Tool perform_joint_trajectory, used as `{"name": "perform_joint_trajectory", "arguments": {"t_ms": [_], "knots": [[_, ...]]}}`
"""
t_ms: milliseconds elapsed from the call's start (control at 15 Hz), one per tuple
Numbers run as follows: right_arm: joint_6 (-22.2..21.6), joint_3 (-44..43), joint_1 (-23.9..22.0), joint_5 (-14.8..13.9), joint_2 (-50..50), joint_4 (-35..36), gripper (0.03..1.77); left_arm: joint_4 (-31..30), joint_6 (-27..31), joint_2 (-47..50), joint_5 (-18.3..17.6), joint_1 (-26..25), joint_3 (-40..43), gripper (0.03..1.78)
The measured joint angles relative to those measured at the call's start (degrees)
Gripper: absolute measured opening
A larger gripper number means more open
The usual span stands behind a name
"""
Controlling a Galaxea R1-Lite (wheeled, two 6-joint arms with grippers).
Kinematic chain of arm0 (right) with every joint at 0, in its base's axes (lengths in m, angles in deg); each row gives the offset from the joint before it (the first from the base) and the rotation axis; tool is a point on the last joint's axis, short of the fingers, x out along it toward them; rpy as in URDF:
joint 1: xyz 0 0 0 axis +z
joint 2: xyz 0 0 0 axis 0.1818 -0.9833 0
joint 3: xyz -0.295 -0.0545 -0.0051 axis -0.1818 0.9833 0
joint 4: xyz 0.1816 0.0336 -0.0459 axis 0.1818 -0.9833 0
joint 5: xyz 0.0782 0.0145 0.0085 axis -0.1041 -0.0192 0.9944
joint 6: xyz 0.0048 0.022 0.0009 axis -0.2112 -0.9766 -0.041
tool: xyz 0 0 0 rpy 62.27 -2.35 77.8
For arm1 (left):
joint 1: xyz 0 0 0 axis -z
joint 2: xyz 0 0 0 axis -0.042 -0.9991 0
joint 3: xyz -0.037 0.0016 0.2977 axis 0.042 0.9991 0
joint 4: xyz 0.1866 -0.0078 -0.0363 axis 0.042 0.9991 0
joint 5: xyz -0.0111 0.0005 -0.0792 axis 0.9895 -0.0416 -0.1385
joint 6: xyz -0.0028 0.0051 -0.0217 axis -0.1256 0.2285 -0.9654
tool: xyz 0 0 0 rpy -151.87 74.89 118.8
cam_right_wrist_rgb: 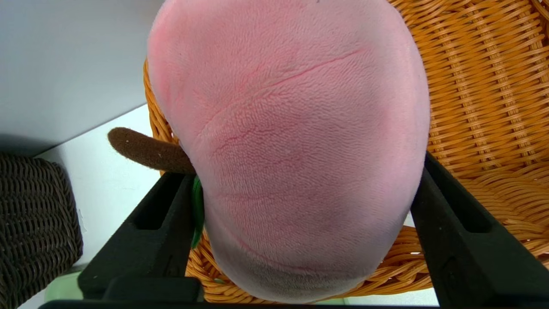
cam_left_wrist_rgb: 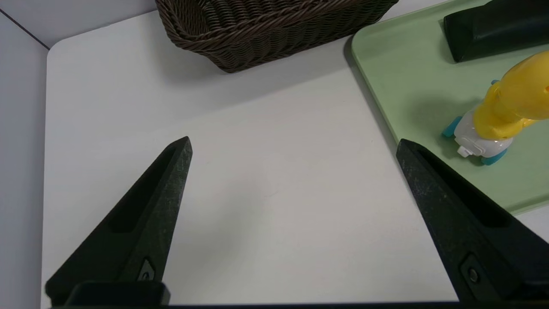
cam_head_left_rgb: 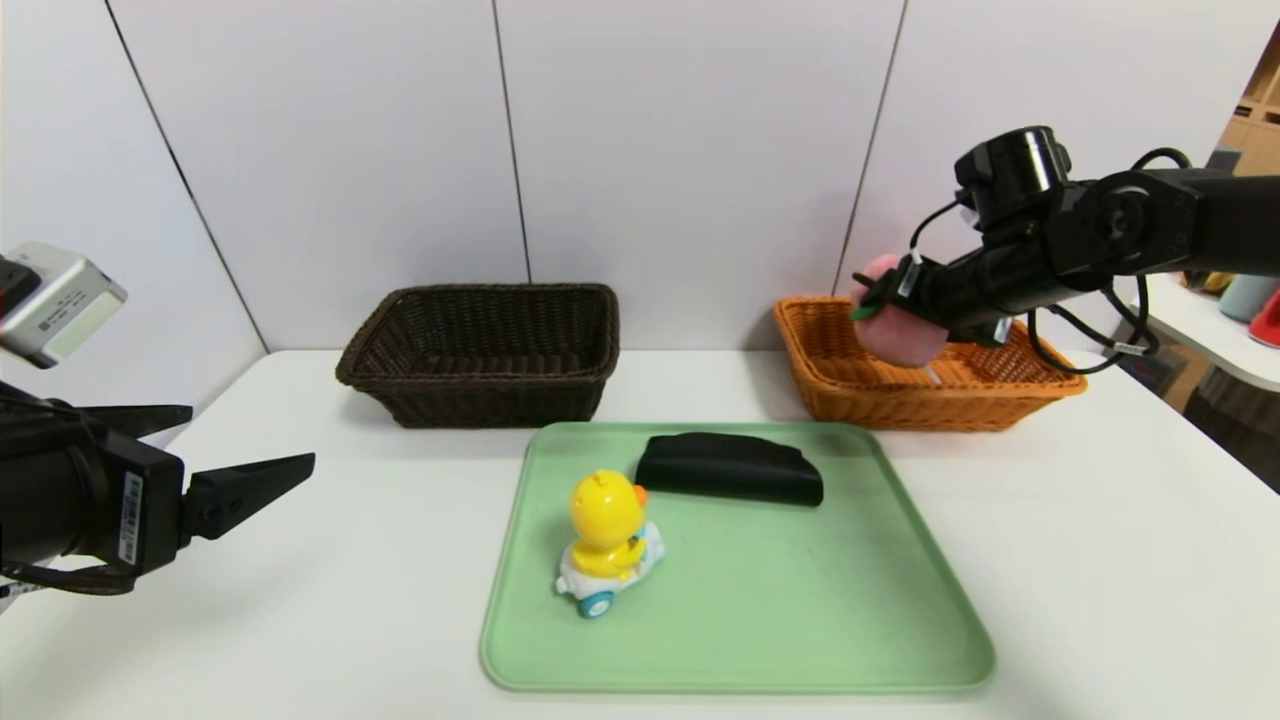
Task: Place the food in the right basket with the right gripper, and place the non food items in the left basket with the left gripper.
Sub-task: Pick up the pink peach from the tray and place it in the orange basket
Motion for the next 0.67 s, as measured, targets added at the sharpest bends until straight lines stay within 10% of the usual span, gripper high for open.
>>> {"name": "perform_joint_trajectory", "arguments": {"t_ms": [667], "knots": [[1.1, 0.5, -0.1, -0.5, -2.9, 0.4, 1.64, 0.1, -0.1, -0.1, 0.0, 0.0, 0.2, 1.69]]}}
